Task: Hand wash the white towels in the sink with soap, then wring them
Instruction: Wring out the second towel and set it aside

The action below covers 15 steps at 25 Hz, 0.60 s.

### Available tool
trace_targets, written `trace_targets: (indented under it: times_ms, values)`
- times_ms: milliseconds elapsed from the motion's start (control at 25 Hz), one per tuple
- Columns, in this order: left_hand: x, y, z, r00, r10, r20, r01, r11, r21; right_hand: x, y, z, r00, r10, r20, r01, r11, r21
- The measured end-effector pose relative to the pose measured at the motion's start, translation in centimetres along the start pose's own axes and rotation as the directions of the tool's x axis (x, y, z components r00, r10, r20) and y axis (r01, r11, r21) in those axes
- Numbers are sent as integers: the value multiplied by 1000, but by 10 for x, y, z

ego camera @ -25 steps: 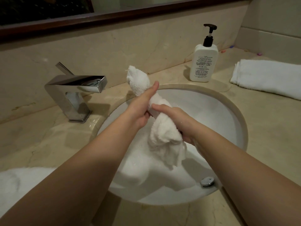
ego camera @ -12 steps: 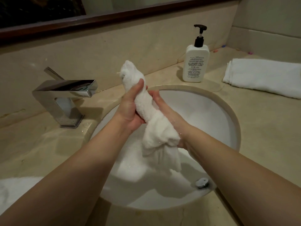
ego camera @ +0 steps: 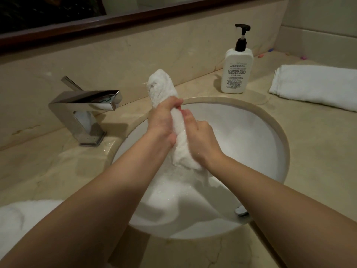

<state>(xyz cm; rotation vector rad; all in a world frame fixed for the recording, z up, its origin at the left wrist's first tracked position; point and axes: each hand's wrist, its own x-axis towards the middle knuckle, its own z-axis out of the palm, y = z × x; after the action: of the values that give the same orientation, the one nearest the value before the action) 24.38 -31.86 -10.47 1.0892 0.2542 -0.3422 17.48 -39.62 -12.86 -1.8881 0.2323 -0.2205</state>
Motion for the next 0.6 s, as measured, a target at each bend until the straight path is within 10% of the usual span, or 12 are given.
trace_targets:
  times_ms: [600]
  values:
    - [-29,-27,12,903,-287,320,274,958,87,19,4,-15,991,70,-113,-67,997,28]
